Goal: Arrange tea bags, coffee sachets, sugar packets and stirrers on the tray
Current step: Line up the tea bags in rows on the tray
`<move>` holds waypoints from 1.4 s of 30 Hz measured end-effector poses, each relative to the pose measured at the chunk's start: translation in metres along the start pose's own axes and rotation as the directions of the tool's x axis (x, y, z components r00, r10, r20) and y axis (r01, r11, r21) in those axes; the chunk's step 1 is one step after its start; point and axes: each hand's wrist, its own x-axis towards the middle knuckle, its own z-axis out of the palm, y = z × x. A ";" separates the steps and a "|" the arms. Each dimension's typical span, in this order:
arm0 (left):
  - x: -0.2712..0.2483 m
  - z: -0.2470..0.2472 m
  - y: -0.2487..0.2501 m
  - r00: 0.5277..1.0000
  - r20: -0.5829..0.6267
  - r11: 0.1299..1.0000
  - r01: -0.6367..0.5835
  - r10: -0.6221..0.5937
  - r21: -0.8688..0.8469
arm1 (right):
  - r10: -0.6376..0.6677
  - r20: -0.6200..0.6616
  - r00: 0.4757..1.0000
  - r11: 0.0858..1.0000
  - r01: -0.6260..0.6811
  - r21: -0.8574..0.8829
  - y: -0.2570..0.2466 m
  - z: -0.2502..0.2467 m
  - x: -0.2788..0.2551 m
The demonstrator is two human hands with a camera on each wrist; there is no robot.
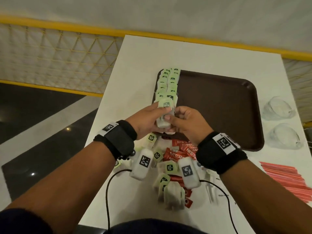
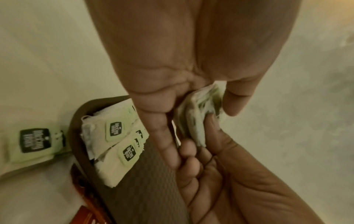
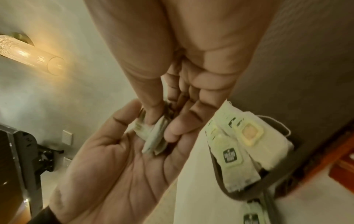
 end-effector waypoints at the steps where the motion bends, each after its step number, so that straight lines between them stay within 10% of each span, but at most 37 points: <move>1: 0.006 0.001 0.003 1.000 -0.003 1.000 0.004 -0.004 -0.022 | 0.005 -0.025 1.000 1.000 -0.006 -0.017 -0.003 -0.005 0.004; 7: 0.045 0.000 0.015 0.992 -0.103 0.995 -0.062 0.071 0.082 | -0.086 -0.230 0.969 0.914 -0.015 -0.405 -0.015 -0.030 0.036; 24: 0.134 -0.024 0.050 0.961 -0.256 0.995 -0.104 0.101 0.001 | 0.008 -0.374 0.927 0.991 -0.056 -0.118 -0.028 -0.083 0.143; 42: 0.152 -0.045 0.048 0.974 -0.228 0.991 -0.033 0.001 -0.133 | -0.136 -0.561 0.816 0.820 -0.225 -0.526 -0.003 -0.107 0.206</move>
